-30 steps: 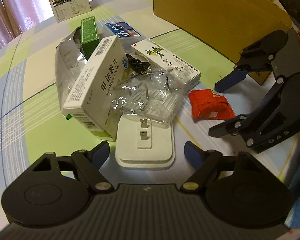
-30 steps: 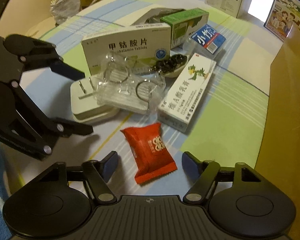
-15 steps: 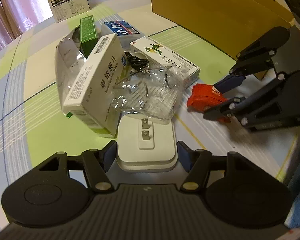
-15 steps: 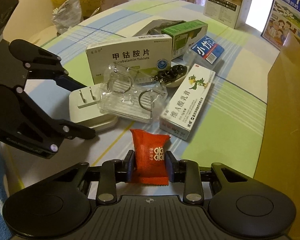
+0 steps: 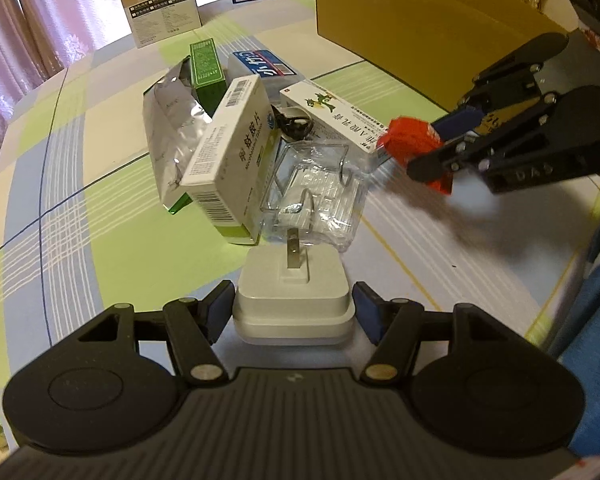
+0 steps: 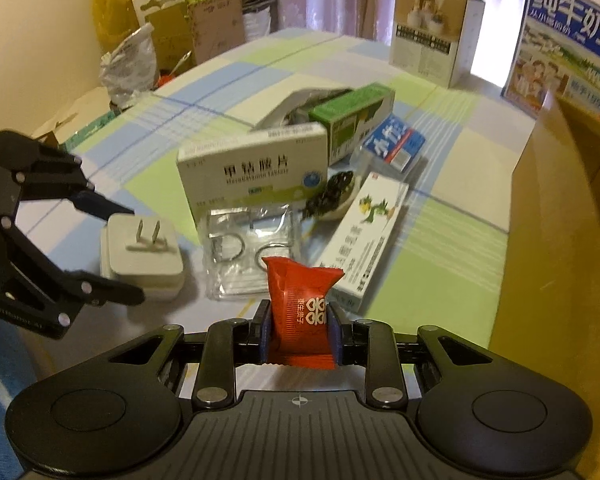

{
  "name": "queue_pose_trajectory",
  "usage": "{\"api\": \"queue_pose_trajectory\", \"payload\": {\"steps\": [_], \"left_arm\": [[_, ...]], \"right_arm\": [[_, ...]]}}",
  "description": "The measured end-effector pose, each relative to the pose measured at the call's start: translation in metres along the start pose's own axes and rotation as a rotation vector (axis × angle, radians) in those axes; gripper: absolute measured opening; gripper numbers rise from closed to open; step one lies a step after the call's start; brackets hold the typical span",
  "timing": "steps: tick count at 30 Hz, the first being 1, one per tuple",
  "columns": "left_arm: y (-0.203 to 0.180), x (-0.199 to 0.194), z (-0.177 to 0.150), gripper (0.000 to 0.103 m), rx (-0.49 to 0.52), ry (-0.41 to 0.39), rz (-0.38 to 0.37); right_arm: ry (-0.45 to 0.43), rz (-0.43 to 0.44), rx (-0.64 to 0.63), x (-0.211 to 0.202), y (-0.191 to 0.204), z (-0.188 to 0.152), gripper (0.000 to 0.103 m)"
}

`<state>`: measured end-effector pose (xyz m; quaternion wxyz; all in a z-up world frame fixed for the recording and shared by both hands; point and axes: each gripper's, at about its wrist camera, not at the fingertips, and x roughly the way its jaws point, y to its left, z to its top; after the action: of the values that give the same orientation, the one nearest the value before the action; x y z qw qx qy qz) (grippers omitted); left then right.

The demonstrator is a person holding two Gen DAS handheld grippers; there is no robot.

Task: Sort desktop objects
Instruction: 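Carry the red packet and white plug into the cardboard box and release both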

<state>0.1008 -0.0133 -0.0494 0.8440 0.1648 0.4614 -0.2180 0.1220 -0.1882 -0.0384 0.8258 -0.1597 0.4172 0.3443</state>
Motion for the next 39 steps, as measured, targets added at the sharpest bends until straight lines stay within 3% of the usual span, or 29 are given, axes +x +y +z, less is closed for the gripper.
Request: {"api": "queue_pose_trajectory", "payload": {"steps": [17, 28, 39], "left_arm": [[-0.042, -0.062, 0.023, 0.060, -0.022, -0.137, -0.016], [-0.107, -0.078, 0.095, 0.060, -0.039, -0.265, -0.093], [-0.165, -0.058, 0.164, 0.060, -0.032, -0.324, -0.163]], "right_arm": [[-0.129, -0.082, 0.127, -0.094, -0.009, 0.005, 0.025], [-0.225, -0.234, 0.257, -0.178, -0.071, -0.008, 0.025], [-0.216, -0.330, 0.384, -0.208, -0.145, -0.050, 0.025]]}}
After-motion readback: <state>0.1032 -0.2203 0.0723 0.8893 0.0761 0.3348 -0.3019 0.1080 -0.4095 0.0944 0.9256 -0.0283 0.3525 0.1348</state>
